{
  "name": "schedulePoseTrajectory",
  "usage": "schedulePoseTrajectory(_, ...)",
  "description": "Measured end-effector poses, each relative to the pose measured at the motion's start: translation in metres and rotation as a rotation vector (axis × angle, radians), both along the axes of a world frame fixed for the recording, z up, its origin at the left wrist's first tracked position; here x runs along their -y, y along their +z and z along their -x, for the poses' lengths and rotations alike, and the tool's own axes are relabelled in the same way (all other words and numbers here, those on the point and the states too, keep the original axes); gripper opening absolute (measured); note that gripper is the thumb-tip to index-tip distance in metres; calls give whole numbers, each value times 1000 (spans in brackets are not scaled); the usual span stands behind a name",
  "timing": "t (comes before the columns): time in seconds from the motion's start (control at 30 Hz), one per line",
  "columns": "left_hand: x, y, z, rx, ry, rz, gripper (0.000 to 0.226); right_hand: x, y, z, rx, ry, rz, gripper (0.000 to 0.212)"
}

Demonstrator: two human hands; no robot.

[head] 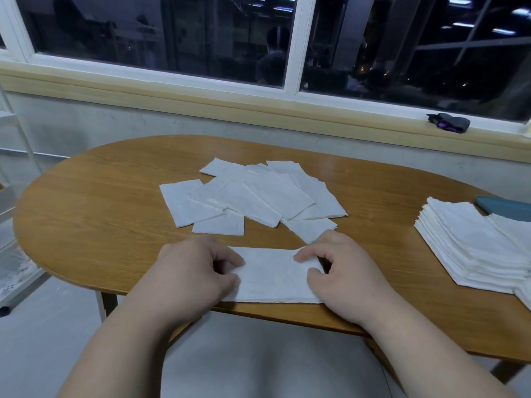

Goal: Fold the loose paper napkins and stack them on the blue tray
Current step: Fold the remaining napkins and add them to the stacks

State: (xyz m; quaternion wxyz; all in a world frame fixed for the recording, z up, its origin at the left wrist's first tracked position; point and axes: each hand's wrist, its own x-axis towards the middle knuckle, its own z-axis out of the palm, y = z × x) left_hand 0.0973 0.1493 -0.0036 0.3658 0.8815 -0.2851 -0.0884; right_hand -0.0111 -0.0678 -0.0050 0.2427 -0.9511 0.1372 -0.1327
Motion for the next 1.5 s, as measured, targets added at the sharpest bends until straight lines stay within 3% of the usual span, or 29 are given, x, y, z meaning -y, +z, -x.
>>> schedulePoseTrajectory(0.2, 5, 0, 3, 90, -99, 35, 25, 3, -4, -1, 87, -6, 3, 27)
schedulePoseTrajectory(0.37, 7, -1, 2, 113, -159, 18, 22, 9, 7, -14, 181, -79, -144, 26)
schedulePoseTrajectory(0.47, 7, -2, 0, 98, -156, 5, 24, 18, 19, -40, 88, -106, -46, 19)
schedulePoseTrajectory(0.67, 6, -4, -1, 63, -154, 45, 25, 30, 16, -93, -45, -131, 96, 27)
schedulePoseTrajectory(0.87, 7, -5, -4, 77, -151, 119, 21, 34, 4, -98, 29, -134, 173, 11)
schedulePoseTrajectory(1.0, 11, -3, -4, 85, -121, 173, 18, 37, 0, -99, 77, -113, 259, 17)
schedulePoseTrajectory(1.17, 11, -1, -3, 104, -23, 221, 14, 36, 7, -89, 200, -103, 133, 13)
schedulePoseTrajectory(1.27, 11, -1, -4, 121, 23, 270, 24, 26, 24, -70, 282, -73, -48, 11)
schedulePoseTrajectory(1.4, 10, 2, 0, 170, 56, 315, 58, 4, 48, -37, 393, 132, -228, 17)
schedulePoseTrajectory(1.5, 8, 8, 5, 73, 48, 380, 78, -9, 54, -15, 401, 275, -286, 11)
